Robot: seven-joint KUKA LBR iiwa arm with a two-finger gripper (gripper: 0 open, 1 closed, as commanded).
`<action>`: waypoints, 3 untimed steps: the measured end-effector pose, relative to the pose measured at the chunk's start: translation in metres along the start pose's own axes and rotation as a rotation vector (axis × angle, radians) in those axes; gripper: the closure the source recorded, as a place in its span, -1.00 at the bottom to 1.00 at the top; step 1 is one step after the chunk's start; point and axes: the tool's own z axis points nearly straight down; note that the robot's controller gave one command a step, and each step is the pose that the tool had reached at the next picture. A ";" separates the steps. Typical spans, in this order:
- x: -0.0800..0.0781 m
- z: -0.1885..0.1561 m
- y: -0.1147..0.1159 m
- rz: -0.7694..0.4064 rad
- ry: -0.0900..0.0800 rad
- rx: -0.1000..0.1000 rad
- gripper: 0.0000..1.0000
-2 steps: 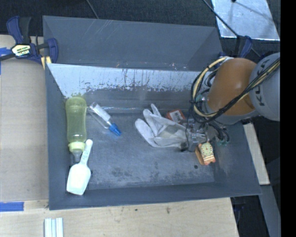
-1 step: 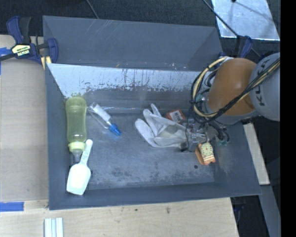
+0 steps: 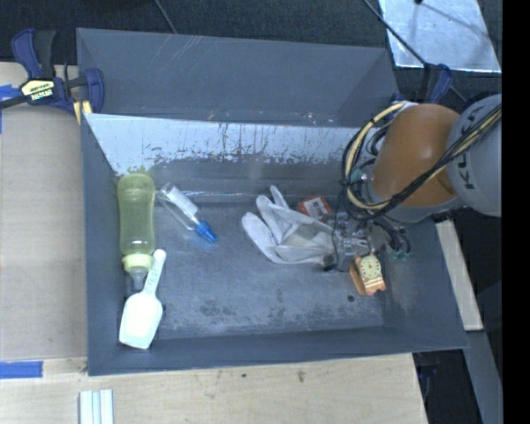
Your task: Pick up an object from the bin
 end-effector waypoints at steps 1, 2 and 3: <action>0.000 0.000 0.000 0.000 0.000 0.000 1.00; 0.000 0.000 0.000 0.000 0.000 0.000 1.00; 0.000 0.000 0.000 -0.001 0.000 0.000 1.00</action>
Offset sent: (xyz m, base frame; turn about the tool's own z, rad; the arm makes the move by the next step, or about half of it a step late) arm 0.0000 0.0000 0.0000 0.0000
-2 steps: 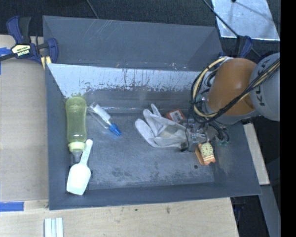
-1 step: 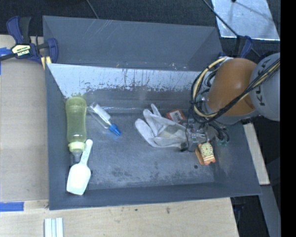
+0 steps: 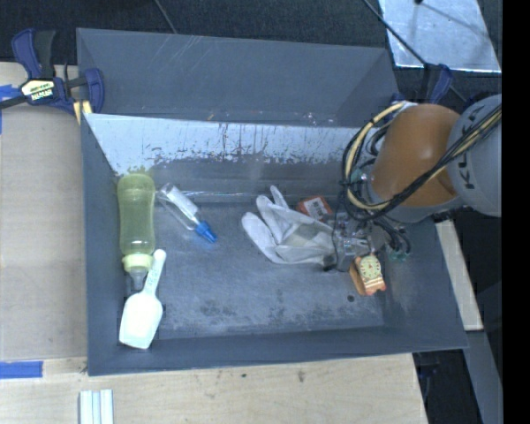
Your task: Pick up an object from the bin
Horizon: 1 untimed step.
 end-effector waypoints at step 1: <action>0.000 0.000 0.000 0.000 0.000 0.000 1.00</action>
Offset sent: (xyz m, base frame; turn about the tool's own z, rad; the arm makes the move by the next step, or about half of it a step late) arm 0.0000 0.0000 0.0000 0.0000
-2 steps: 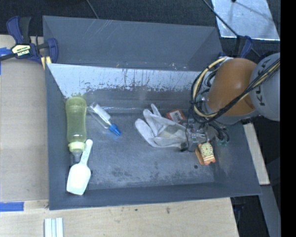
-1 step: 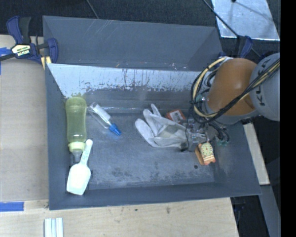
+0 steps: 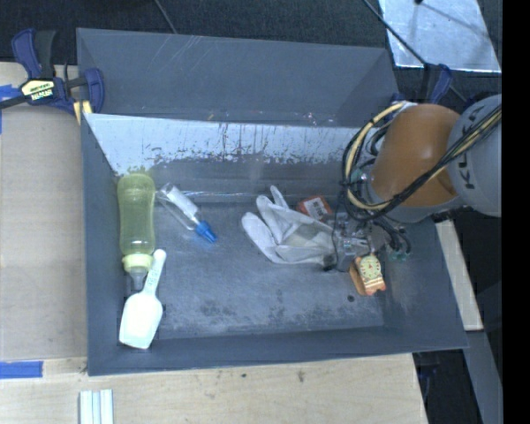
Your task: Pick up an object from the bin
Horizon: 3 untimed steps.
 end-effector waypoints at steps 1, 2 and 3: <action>0.000 0.000 0.000 0.000 0.000 0.000 1.00; 0.002 0.004 0.000 0.000 0.000 0.000 -1.00; 0.001 0.001 -0.001 0.000 0.002 0.001 1.00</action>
Offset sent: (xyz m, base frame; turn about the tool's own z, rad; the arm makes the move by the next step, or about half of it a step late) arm 0.0000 0.0000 0.0000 0.0000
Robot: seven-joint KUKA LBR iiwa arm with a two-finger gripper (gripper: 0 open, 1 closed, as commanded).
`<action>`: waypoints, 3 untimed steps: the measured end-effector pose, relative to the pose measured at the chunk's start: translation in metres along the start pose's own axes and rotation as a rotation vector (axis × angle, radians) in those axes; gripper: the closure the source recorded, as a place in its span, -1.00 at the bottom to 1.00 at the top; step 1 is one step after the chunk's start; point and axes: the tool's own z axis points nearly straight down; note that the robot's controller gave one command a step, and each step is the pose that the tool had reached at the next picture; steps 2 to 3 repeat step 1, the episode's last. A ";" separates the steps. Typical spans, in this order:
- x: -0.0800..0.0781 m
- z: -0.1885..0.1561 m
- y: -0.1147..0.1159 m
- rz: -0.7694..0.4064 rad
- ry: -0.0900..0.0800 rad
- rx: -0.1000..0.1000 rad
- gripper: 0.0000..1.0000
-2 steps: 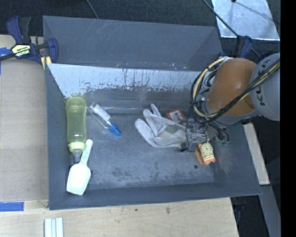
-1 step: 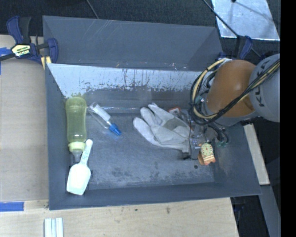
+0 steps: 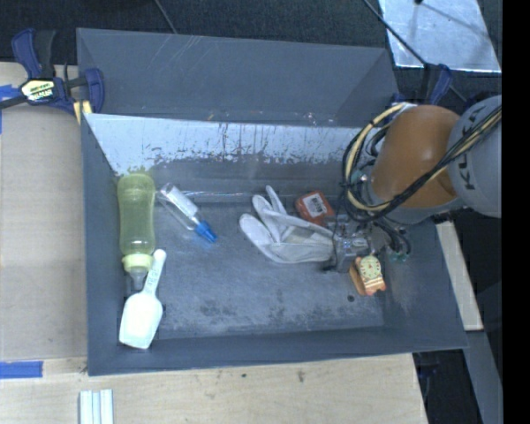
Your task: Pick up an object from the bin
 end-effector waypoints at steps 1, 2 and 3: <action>0.000 0.000 0.000 0.000 0.000 0.000 1.00; 0.000 0.000 0.000 0.000 0.000 0.000 1.00; 0.000 0.000 0.000 0.000 0.000 0.000 1.00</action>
Offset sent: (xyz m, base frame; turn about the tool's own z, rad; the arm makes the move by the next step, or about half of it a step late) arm 0.0195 0.0016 0.1393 -0.0376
